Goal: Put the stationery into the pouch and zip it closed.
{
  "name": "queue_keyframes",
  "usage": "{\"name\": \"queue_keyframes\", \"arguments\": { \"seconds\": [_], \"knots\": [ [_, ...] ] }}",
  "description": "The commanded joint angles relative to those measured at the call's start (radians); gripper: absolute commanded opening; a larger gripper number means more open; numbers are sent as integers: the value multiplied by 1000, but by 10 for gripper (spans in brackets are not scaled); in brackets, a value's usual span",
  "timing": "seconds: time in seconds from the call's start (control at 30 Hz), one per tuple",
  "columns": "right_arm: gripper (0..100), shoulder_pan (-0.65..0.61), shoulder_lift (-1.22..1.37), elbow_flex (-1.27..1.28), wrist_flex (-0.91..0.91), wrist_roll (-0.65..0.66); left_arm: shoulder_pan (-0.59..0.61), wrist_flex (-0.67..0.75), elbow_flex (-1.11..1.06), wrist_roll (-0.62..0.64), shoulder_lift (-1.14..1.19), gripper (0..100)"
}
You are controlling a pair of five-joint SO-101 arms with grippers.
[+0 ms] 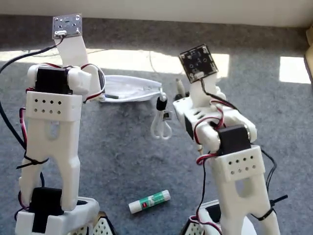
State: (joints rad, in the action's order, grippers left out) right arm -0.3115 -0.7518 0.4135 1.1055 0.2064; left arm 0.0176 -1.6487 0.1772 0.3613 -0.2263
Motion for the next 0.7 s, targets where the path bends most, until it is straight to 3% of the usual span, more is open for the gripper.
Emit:
{"name": "queue_keyframes", "arguments": {
  "seconds": [0.0, 0.3, 0.67],
  "knots": [
    [4, -44, -88, -45, -90, -66, -19, 15, 61, 15, -38, 6],
    [4, -170, -200, -45, -334, -150, -19, 15, 59, 15, -36, 6],
    [4, -325, -225, -39, -622, -149, -16, 15, 54, 15, -36, 6]
  ]
}}
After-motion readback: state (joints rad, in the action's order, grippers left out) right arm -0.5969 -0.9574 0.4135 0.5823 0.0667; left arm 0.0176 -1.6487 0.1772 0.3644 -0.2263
